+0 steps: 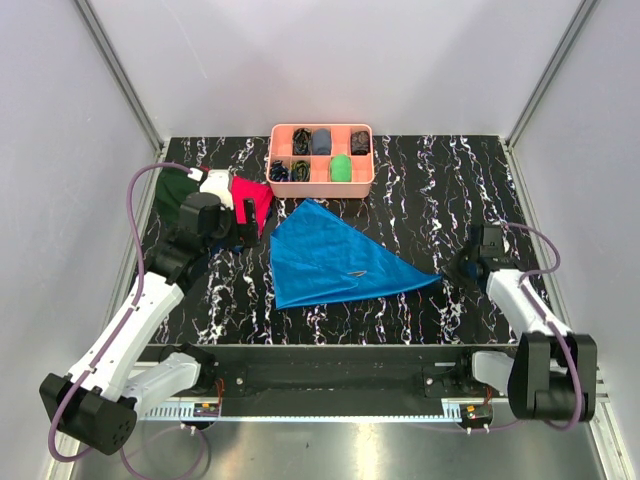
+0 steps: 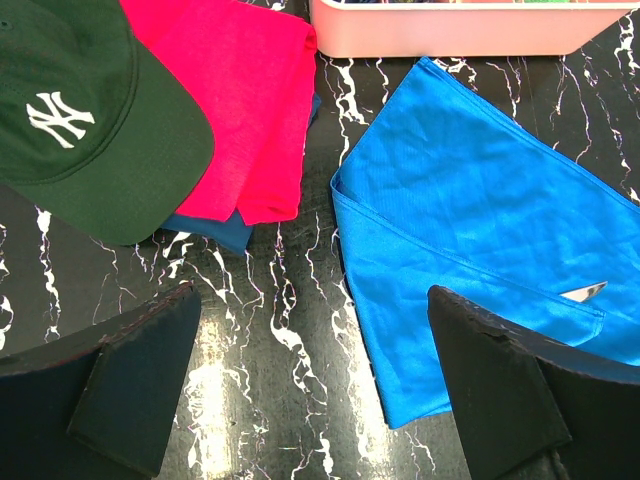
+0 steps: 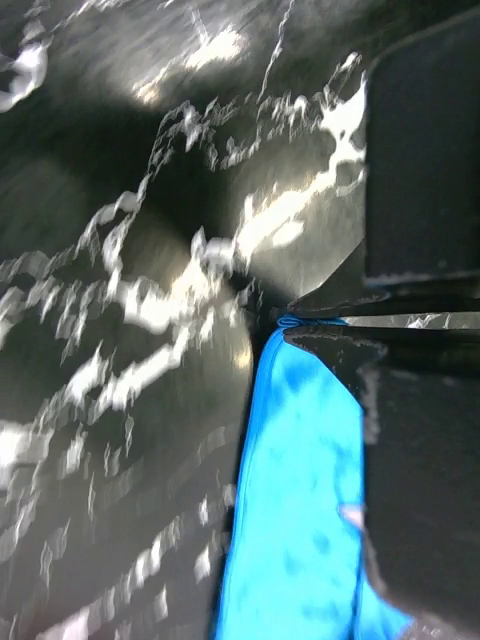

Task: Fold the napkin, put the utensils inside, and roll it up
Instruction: Fold the napkin

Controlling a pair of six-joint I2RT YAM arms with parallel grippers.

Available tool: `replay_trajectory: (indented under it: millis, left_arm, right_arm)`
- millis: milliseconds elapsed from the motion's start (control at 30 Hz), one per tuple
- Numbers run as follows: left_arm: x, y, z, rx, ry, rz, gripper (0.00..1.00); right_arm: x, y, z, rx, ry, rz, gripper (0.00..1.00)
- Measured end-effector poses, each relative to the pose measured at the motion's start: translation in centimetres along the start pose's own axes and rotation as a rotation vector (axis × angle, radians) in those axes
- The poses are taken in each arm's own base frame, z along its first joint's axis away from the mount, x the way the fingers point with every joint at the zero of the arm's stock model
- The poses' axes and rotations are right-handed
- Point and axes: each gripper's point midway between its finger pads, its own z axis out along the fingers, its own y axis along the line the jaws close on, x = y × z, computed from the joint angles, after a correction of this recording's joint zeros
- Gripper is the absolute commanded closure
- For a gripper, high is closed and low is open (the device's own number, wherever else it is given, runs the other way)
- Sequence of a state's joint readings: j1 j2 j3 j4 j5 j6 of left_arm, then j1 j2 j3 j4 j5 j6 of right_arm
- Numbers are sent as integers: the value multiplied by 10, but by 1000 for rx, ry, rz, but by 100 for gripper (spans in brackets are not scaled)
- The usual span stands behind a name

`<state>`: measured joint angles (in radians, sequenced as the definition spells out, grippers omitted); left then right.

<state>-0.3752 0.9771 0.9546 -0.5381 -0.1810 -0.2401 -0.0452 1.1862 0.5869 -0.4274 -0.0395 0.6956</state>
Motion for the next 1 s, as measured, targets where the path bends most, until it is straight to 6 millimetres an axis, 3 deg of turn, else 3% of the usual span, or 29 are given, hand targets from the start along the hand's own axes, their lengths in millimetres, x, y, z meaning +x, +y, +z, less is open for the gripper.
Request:
replay_trajectory:
  millis: [100,200,367,633,767,1000]
  left_arm:
    - [0,0,0,0,0,0,1]
    - [0,0,0,-1,0,0,1]
    - [0,0,0,0,0,-1,1]
    - [0,0,0,0,0,-1,1]
    - [0,0,0,-1,0,-1,1]
    - [1,0,0,-1,1,-1,1]
  right_arm:
    - [-8,25,-15,-96,-53,-41,100]
    - [0,59,-28,-194,-69,-128,100]
    - [39,113,-39,-346,-31,-285,100]
    - [105,168,-29,-435,89,-452,100]
    - [143,206,-32,-512,136,-532,100]
    - [196,251,-37,-621,204,-607,100]
